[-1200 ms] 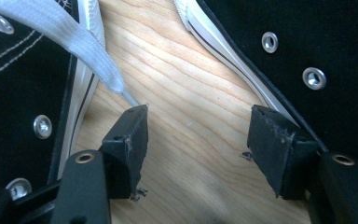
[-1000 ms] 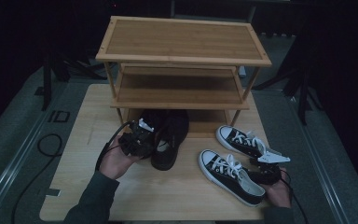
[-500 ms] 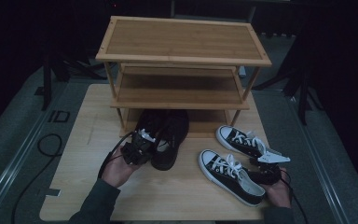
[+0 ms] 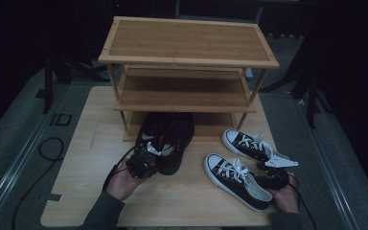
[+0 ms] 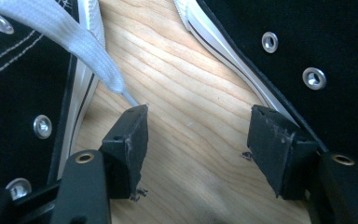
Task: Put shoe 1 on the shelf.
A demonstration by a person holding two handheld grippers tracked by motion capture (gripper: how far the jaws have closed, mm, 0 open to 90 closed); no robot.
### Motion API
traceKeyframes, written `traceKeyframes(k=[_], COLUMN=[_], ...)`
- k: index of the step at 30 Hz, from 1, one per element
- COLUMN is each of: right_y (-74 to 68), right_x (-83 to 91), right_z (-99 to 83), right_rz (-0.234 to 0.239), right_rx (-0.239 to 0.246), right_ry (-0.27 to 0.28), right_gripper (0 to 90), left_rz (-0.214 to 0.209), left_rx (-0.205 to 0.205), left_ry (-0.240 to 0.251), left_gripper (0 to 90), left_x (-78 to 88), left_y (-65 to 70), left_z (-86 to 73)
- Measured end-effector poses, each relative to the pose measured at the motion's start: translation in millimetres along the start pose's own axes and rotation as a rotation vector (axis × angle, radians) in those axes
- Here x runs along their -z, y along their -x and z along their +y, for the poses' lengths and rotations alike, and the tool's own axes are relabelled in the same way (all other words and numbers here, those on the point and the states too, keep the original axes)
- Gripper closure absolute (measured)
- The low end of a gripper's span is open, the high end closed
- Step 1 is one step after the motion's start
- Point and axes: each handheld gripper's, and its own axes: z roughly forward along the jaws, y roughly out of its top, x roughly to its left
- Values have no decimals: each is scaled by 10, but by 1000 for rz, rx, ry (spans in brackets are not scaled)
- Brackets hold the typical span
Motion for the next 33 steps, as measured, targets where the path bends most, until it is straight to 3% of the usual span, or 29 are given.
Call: traceKeyframes(k=[6,11,17,27,33], right_y=[0,0,1,1,1], right_x=[0,0,0,0,0], right_z=[0,0,0,0,1], right_rz=[0,0,0,0,1], right_rx=[0,0,0,0,0], right_ry=[0,0,0,0,0], right_gripper=[379,378,379,378,378], left_rz=[-10,-22,1,-1,-3], left_rx=[-20,-22,-34,-41,-15], left_ry=[-18,1,4,38,63], left_gripper=[900,900,900,899,899], left_x=[-97,-152,-167,-211,-227], left_y=[62,113,124,176,160], left_z=[-3,70,130,300,411])
